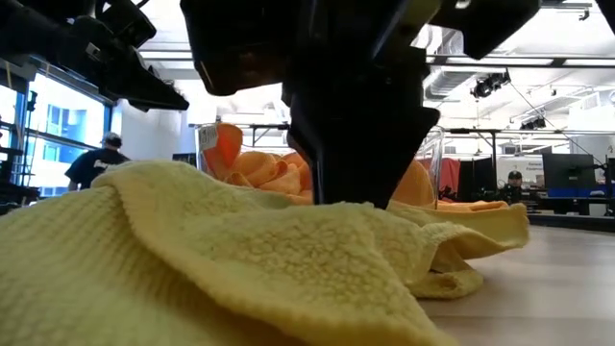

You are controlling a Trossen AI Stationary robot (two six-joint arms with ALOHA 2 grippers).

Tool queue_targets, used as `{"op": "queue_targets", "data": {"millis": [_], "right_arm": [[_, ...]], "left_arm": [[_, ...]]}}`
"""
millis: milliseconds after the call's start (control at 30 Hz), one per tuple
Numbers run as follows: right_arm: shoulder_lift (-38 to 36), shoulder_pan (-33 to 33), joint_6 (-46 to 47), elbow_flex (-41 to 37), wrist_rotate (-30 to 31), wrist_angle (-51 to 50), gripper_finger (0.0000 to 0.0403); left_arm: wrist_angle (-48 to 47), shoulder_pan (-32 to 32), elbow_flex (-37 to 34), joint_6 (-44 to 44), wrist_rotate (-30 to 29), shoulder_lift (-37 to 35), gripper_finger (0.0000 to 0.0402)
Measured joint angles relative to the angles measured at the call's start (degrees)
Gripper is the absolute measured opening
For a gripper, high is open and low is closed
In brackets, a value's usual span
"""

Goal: Sort microfiber towel by color & place in baskets
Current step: Put the yellow microfiber towel into the top transparent bin

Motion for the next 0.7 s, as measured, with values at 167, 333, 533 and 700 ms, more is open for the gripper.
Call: {"op": "queue_targets", "data": {"millis": [167,333,533,700], "right_arm": [[-0.41,-0.39,1.80,-0.06,-0.97,-0.76,0.0017],[-1.38,-0.05,4.47,1.75,3.44,-5.34,0.0005],[-4.66,0.18,4.87,6.92,8.36,-8.91,0.0004],[-7.93,0.10,3.40,9.79,13.17,-12.25,0.0003]], "left_arm": [[-0.01,0.00,0.00,-0.93,0.00,0.00,0.0083],[-0.06,0.00,0.00,-1.07,0.00,-0.02,0.0083],[0.00,0.00,0.00,-1.07,0.00,-0.02,0.0083],[-0.02,0.00,0.00,-1.08,0.00,-0.01,0.0083]]}}
